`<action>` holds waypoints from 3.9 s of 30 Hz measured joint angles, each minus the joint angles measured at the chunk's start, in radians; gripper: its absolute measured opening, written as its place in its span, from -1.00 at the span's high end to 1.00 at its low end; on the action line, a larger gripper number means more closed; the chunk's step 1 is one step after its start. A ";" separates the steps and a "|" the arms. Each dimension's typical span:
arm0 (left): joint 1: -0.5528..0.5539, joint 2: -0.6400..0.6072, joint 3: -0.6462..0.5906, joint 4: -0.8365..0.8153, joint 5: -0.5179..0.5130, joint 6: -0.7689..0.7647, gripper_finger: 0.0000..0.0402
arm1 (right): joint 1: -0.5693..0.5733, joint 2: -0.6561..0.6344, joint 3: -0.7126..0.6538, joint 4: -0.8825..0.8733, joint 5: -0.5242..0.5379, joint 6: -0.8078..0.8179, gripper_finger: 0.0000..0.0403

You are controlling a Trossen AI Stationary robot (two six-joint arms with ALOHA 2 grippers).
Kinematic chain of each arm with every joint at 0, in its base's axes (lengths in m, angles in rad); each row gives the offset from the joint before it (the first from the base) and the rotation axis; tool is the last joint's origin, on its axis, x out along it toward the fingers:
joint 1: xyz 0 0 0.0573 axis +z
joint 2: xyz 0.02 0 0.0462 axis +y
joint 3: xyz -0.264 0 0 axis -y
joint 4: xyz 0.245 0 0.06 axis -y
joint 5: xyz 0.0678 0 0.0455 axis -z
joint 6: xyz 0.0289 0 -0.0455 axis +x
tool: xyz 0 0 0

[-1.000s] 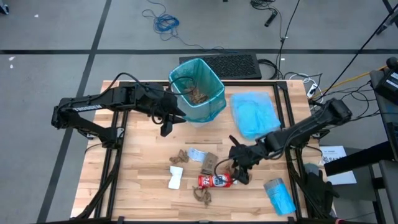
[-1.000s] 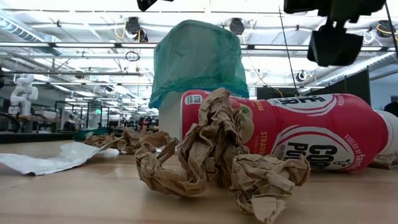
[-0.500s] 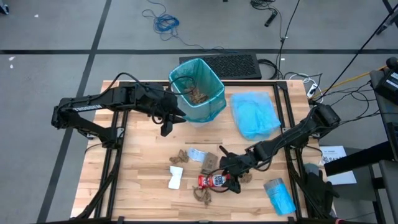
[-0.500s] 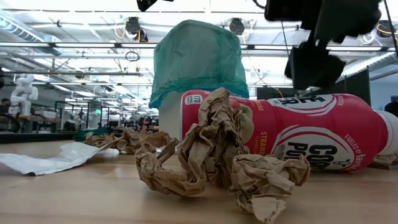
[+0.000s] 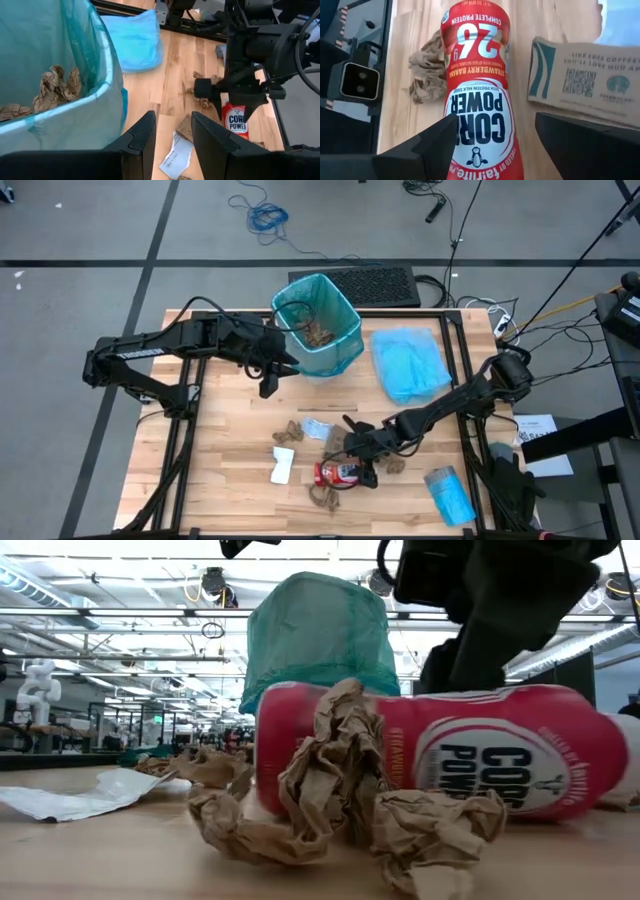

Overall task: Place trash/remove bag and relplace
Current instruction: Put the red bottle into the blue trash bag inside the white trash bin

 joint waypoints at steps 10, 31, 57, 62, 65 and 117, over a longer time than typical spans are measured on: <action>0.000 0.000 0.000 -0.002 -0.002 0.022 0.40 | 0.001 0.104 0.074 0.007 -0.133 -0.060 -0.31; 0.000 0.000 0.000 -0.009 -0.002 0.031 0.40 | 0.002 0.101 0.098 -0.031 -0.111 0.097 0.39; 0.000 -0.086 0.023 0.043 0.007 0.030 0.40 | -0.147 -0.297 0.147 -0.086 0.176 -0.023 0.54; 0.000 -0.167 0.025 0.139 0.024 0.031 0.40 | -0.254 -0.342 0.258 -0.086 0.200 -0.155 0.54; 0.000 -0.204 0.025 0.164 0.025 0.032 0.40 | -0.332 -0.335 0.341 -0.087 0.205 -0.243 0.54; 0.001 -0.194 0.024 0.106 0.025 0.107 0.40 | -0.731 -0.198 0.490 0.012 0.075 -0.419 -0.19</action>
